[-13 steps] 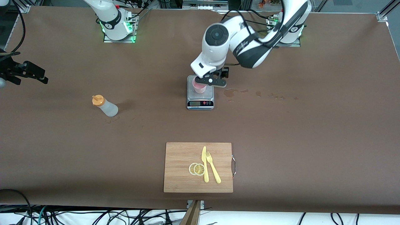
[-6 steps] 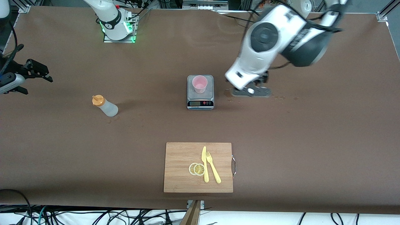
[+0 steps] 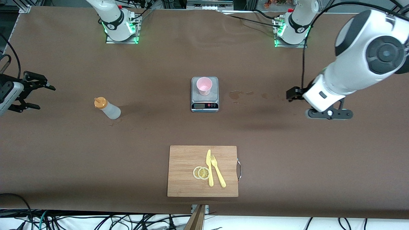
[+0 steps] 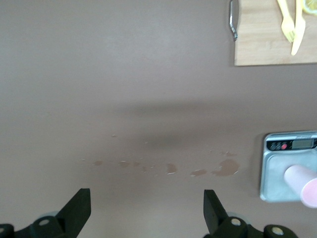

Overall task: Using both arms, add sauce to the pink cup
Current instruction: 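Release the cup on the scale and withdraw the left gripper, then reach the right gripper to the white sauce bottle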

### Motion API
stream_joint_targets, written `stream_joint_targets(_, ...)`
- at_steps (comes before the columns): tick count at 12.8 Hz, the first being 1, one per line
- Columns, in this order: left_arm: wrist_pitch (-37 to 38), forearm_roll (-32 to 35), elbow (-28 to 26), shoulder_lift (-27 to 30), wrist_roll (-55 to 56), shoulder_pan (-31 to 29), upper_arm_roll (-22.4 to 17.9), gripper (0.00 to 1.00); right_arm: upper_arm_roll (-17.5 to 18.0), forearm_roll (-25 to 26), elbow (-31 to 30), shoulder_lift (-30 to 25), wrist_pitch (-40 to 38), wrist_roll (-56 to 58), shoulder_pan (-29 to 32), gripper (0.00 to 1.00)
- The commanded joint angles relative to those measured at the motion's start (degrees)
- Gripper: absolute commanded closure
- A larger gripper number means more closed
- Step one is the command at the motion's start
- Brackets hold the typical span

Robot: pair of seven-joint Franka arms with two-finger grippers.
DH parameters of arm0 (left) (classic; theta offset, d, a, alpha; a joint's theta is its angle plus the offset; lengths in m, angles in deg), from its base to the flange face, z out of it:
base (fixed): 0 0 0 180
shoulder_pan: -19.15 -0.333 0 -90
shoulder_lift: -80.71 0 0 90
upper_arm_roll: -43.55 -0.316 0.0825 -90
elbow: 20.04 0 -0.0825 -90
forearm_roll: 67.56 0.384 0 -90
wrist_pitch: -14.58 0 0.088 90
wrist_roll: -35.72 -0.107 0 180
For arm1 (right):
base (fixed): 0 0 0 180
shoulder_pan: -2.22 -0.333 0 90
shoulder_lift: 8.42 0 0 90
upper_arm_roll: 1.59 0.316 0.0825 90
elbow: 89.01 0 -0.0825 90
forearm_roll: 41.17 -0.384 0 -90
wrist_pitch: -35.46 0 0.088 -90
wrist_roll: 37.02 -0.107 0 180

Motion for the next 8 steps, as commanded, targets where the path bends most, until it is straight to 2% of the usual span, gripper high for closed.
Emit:
stream_joint_targets(1,1.4,-1.2,-1.1,5.3,-10.4,0.8,-6.0,0.0,0.2,-3.8,-0.6,2.4,1.3,12.0,2.1,0.0)
stream_joint_targets(3,1.4,-5.8,-3.6,9.8,-15.7,6.5,-17.4,0.0,0.2,-8.0,-3.0,4.0,1.5,20.5,3.4,0.0)
stream_joint_targets(5,0.9,-10.9,-8.7,15.0,-21.3,16.1,-33.4,0.0,0.0,-13.8,-4.4,6.9,1.7,31.5,5.1,0.0)
stream_joint_targets(6,0.8,-11.9,-10.7,17.2,-23.5,20.7,-40.0,0.0,-0.2,-16.0,-4.8,8.9,1.7,37.1,5.8,0.0)
stream_joint_targets(7,-1.1,-11.9,-13.9,19.9,-24.6,22.1,-42.2,0.0,-0.2,-17.8,-5.3,10.7,1.7,42.7,6.6,0.0)
stream_joint_targets(8,-5.3,-11.6,-19.7,24.3,-24.6,22.0,-42.2,0.0,-0.3,-19.6,-5.6,12.3,1.2,48.4,7.3,0.0)
